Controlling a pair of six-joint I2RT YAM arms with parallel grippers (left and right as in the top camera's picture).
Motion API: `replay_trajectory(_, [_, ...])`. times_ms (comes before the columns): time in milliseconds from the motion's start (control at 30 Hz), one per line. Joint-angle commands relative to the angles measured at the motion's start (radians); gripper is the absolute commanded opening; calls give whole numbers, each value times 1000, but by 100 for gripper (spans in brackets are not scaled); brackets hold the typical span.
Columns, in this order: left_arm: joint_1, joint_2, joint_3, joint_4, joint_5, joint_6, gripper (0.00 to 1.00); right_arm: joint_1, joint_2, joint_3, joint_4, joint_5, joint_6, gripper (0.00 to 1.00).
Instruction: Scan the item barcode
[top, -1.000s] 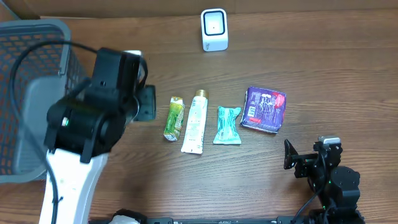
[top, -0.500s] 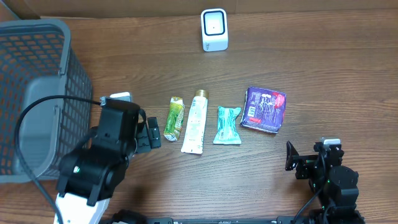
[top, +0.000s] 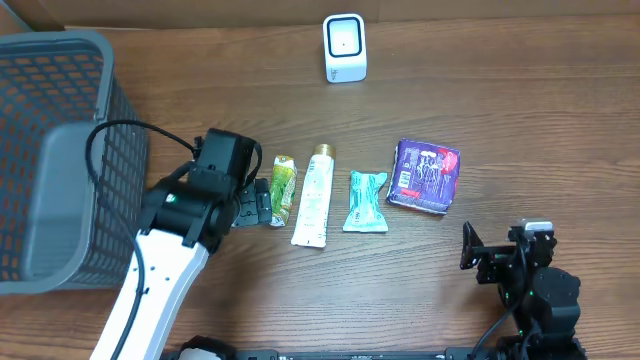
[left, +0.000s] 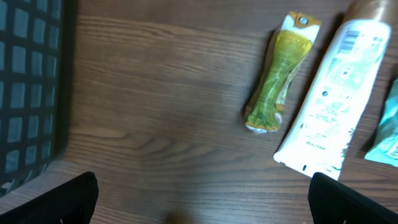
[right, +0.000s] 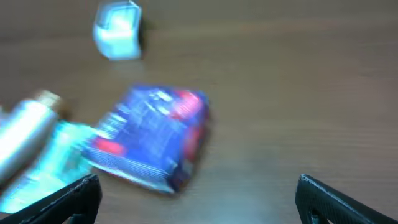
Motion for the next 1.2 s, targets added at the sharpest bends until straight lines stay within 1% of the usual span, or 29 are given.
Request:
replay_trajectory(0, [0, 74, -4, 2, -10, -13, 99, 5, -5, 14, 102, -166, 23, 100])
replay_trajectory(133, [0, 161, -4, 2, -10, -13, 100, 5, -5, 16, 199, -371, 22, 100])
replay_trajectory(267, [0, 232, -4, 6, -10, -13, 100, 5, 31, 58, 155, -400, 50, 100])
replay_trajectory(367, [0, 274, -4, 6, -10, -13, 100, 5, 127, 125, 139, -398, 53, 100])
replay_trajectory(433, [0, 296, -4, 5, -10, -13, 99, 5, 242, 198, 136, -399, 52, 100])
replay_trajectory(500, [0, 314, -4, 5, -10, -13, 99, 5, 401, 311, 92, -399, 52, 100])
replay_trajectory(533, [0, 321, -4, 6, -10, -13, 99, 5, 508, 401, 35, -399, 51, 100])
replay_trajectory(600, [0, 328, -4, 6, -10, -13, 100, 5, 640, 523, -50, -399, 48, 100])
replay_trajectory(667, [0, 334, -4, 6, -10, -13, 100, 5, 837, 740, -224, -407, 49, 100])
replay_trajectory(733, [0, 334, -4, 6, -10, -13, 100, 5, 935, 854, -322, -429, 49, 100])
replay_trajectory(800, [0, 334, -4, 6, -10, -13, 100, 3, 1024, 947, -416, -408, 42, 100])
replay_trajectory(900, [0, 334, -4, 6, -10, -13, 100, 3, 1097, 965, -430, -367, 42, 100])
replay_trajectory(933, [0, 334, -4, 6, -10, -13, 100, 2, 1123, 965, -439, -336, 68, 100])
replay_trajectory(1033, [0, 334, -4, 6, -10, -13, 100, -12, 1158, 965, -452, -333, 77, 100])
replay_trajectory(1167, [0, 334, -4, 6, -10, -13, 99, -55, 1177, 964, -456, -283, 163, 99])
